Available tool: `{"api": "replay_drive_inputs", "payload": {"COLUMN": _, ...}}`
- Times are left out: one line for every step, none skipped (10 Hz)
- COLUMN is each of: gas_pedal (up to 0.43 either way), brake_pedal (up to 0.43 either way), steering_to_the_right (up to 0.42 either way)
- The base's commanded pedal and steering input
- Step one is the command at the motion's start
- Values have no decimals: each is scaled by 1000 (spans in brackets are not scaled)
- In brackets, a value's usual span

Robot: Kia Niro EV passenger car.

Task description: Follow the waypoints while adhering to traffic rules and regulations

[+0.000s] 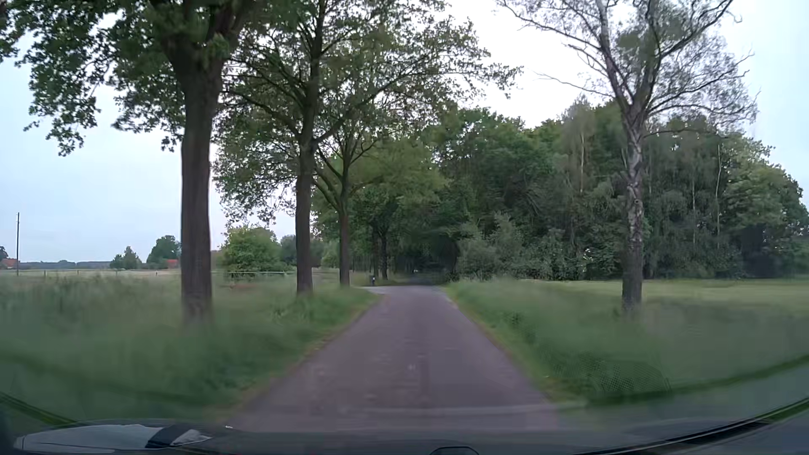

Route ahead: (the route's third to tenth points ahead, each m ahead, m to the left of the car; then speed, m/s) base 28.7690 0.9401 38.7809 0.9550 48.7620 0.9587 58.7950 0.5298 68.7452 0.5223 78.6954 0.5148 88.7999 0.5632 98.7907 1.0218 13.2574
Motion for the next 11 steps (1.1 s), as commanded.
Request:
{"api": "replay_drive_inputs", "payload": {"gas_pedal": 177, "brake_pedal": 0, "steering_to_the_right": 0}}
{"api": "replay_drive_inputs", "payload": {"gas_pedal": 177, "brake_pedal": 0, "steering_to_the_right": 0}}
{"api": "replay_drive_inputs", "payload": {"gas_pedal": 177, "brake_pedal": 0, "steering_to_the_right": 1}}
{"api": "replay_drive_inputs", "payload": {"gas_pedal": 177, "brake_pedal": 0, "steering_to_the_right": 2}}
{"api": "replay_drive_inputs", "payload": {"gas_pedal": 177, "brake_pedal": 0, "steering_to_the_right": 2}}
{"api": "replay_drive_inputs", "payload": {"gas_pedal": 177, "brake_pedal": 0, "steering_to_the_right": 3}}
{"api": "replay_drive_inputs", "payload": {"gas_pedal": 177, "brake_pedal": 0, "steering_to_the_right": 3}}
{"api": "replay_drive_inputs", "payload": {"gas_pedal": 177, "brake_pedal": 0, "steering_to_the_right": 3}}
{"api": "replay_drive_inputs", "payload": {"gas_pedal": 177, "brake_pedal": 0, "steering_to_the_right": 3}}
{"api": "replay_drive_inputs", "payload": {"gas_pedal": 177, "brake_pedal": 0, "steering_to_the_right": 3}}
{"api": "replay_drive_inputs", "payload": {"gas_pedal": 177, "brake_pedal": 0, "steering_to_the_right": 4}}
